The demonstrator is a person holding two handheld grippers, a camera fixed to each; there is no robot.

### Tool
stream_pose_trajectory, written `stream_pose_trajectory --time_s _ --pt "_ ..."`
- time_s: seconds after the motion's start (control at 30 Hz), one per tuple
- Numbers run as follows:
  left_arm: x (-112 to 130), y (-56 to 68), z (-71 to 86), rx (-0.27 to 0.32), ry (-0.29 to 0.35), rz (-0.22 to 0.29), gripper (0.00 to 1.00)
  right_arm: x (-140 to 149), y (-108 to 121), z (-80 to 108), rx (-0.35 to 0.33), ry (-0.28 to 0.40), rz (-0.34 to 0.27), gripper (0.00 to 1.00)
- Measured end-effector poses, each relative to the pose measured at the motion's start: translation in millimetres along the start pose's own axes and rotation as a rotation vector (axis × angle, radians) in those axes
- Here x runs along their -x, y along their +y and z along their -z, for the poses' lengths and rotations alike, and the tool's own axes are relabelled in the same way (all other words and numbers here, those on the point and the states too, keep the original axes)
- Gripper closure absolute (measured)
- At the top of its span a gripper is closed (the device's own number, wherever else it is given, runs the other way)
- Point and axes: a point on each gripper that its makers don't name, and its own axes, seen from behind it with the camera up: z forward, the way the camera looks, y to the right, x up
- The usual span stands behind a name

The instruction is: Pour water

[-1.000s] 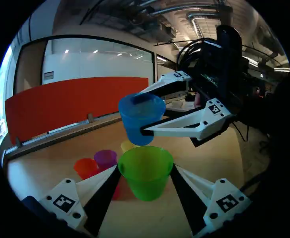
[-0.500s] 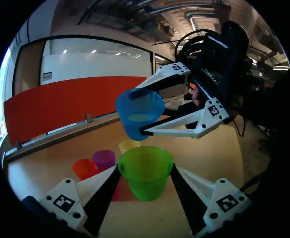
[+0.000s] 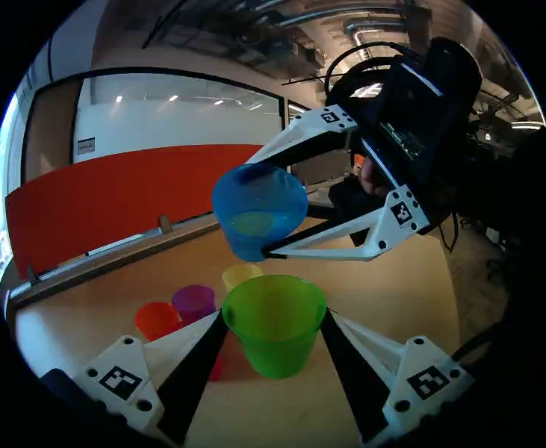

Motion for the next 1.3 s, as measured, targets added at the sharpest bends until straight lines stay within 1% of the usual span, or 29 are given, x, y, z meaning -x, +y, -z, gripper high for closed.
stream_pose_trajectory --time_s 0.5,0.7,1.0,1.3 --pt "-2.6 1.0 -2.4 0.003 0.000 -0.011 0.12 -1.9 1.3 -2.9 -0.002 -0.020 0.108 0.09" --pt "-4.6 2.9 -4.5 0.007 0.004 -0.009 0.13 -2.9 0.1 -4.1 -0.014 -0.026 0.137 0.09" --pt "-7.9 1.8 -5.2 0.007 0.009 -0.012 0.13 -2.6 0.1 -4.8 -0.013 -0.041 0.200 0.09" --pt "-7.9 2.6 -6.0 0.010 0.010 -0.013 0.13 -3.7 -0.1 -4.3 -0.011 -0.048 0.238 0.09"
